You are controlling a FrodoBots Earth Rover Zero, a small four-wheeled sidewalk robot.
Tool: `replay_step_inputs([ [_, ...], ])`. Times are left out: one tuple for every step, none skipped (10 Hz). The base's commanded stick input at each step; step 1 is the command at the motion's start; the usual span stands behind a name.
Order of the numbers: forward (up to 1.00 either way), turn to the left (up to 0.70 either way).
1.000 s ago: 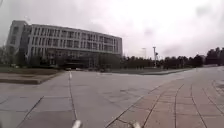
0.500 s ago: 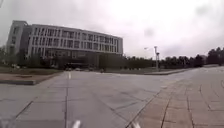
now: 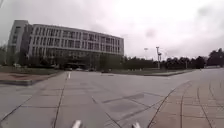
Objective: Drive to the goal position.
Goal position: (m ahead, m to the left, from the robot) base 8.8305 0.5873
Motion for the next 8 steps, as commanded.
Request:
replay_step_inputs([
  [0.7, 0.0],
  [0.7, 0.0],
  [0.7, 0.0],
  [0.7, 0.0],
  [0.7, 0.0],
  [0.7, 0.0],
  [0.7, 0.0],
  [0.7, 0.0],
])
